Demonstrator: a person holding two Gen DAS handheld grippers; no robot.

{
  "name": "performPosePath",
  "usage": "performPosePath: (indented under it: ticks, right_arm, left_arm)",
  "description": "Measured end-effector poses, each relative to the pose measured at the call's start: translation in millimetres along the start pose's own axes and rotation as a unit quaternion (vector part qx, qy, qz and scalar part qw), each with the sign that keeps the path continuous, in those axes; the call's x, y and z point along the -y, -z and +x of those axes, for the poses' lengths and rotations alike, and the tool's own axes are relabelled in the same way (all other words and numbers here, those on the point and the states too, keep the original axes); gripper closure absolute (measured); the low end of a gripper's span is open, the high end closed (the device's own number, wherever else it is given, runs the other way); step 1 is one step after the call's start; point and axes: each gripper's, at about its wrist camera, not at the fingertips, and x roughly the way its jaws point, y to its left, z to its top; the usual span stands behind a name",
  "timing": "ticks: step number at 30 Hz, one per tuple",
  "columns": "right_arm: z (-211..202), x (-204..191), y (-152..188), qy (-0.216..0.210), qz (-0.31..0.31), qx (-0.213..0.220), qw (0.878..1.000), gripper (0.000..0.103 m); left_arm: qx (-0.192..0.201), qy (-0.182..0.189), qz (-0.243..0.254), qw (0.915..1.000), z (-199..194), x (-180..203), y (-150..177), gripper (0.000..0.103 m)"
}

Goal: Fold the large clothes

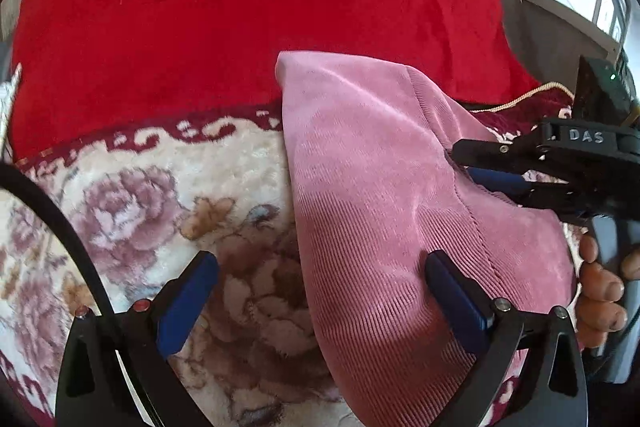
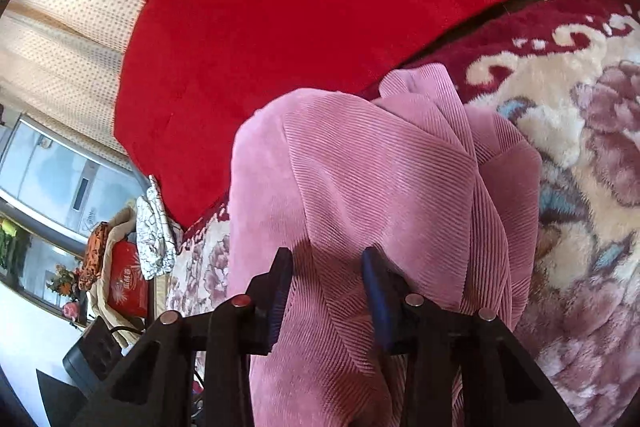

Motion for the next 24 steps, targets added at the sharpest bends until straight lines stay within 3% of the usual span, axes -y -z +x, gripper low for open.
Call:
performPosePath:
  ticks: [4,6,7,8,11,15,24]
  right_arm:
    - [-18,0,6,-0.012,-0.017,0.008,1.0,0.062]
    - [-31,1,5,-0.015,-0.027,0.018,0.999,0.054]
    - [-35,-1,5,-0.013,-0.032,0.024,0.999,0.043]
    - [-41,-3,7,-0.011,-0.04,0.031,0.999,0.042]
    - [-39,-5,10,-0.004,-0.049,0.03,0.998,0.042]
    - [-18,12,14,-0.003,-0.029,-0.008,1.0,0.042]
    - [-31,-4,17,0.002,-0.067,0.026,0.997,0.042]
  left_arm:
    - [0.006,-0.013,0.001,0.9999,-4,4,0,0.0]
    - [0.01,-0.02,0.005,0.9997,-4,6,0,0.0]
    - [0.012,-0.023,0.006,0.9996,-5,8,0,0.0]
    - [0.015,-0.027,0.01,0.9995,-6,9,0,0.0]
    - [0.019,-0.032,0.012,0.9992,-5,10,0,0.0]
    - [0.019,-0.032,0.01,0.9993,-6,11,0,0.0]
    - [0.022,-0.035,0.012,0.9991,-6,10,1,0.0]
